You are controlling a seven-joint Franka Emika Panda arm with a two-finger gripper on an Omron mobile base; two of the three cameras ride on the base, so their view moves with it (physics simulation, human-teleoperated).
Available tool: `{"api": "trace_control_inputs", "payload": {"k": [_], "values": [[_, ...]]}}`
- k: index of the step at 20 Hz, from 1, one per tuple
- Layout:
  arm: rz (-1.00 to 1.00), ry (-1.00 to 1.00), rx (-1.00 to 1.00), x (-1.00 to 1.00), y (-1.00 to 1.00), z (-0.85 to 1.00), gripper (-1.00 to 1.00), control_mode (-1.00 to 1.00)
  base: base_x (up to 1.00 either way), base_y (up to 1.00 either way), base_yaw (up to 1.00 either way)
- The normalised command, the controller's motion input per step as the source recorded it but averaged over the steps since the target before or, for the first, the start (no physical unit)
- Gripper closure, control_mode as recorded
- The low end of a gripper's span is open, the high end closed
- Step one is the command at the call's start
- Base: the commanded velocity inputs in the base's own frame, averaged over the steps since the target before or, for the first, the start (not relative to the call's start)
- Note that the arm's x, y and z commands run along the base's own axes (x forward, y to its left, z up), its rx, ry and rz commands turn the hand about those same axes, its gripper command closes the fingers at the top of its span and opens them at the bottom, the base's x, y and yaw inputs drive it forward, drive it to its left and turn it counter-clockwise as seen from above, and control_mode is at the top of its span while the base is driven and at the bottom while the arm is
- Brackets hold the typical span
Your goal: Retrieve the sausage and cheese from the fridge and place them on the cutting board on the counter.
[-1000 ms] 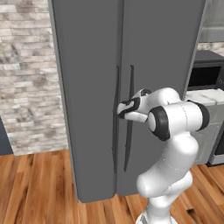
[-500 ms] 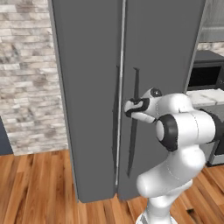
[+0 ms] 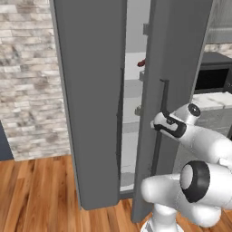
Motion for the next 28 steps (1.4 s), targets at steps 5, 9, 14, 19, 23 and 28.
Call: {"api": "trace_control_inputs", "payload": {"k": [5, 9, 14, 19, 23, 28], "values": [[0.00, 0.07, 0.07, -0.81, -0.97, 0.63, 1.00, -1.00, 0.00, 0.00, 0.00], [0.00, 0.01, 0.03, -0.66, -0.21, 0.31, -1.00, -1.00, 0.00, 0.00, 0.00], [0.00, 0.00, 0.01, -0.72, -0.07, 0.30, -1.00, -1.00, 0.00, 0.00, 0.00], [0.00, 0.04, 0.05, -0.88, 0.01, 0.30, -1.00, -1.00, 0.00, 0.00, 0.00], [-0.06, 0.02, 0.08, -0.81, 0.40, 0.30, -1.00, -1.00, 0.00, 0.00, 0.00], [-0.16, 0.05, 0.10, -0.06, 0.52, 0.48, -1.00, -1.00, 0.00, 0.00, 0.00]]}}
